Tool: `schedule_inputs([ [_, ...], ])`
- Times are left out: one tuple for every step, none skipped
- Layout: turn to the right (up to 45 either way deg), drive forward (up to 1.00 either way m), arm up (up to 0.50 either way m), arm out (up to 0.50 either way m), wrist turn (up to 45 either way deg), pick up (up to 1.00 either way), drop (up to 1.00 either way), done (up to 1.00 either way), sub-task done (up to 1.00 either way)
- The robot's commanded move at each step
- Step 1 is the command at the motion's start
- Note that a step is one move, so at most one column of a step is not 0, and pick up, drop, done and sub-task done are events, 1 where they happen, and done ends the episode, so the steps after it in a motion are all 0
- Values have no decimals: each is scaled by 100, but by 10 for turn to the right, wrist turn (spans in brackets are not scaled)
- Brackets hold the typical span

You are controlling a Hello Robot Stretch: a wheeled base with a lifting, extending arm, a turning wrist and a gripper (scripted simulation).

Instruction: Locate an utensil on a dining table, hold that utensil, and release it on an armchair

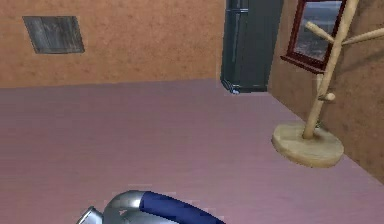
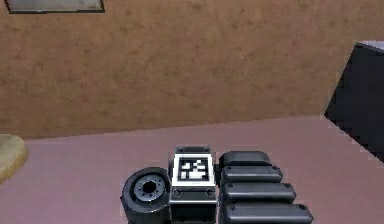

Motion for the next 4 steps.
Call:
schedule_inputs([
  [0,65,0,0,0,0,0,0,0],
  [-450,0,0,0,0,0,0,0,0],
  [-30,0,0,0,0,0,0,0,0],
  [0,45,0,0,0,0,0,0,0],
])
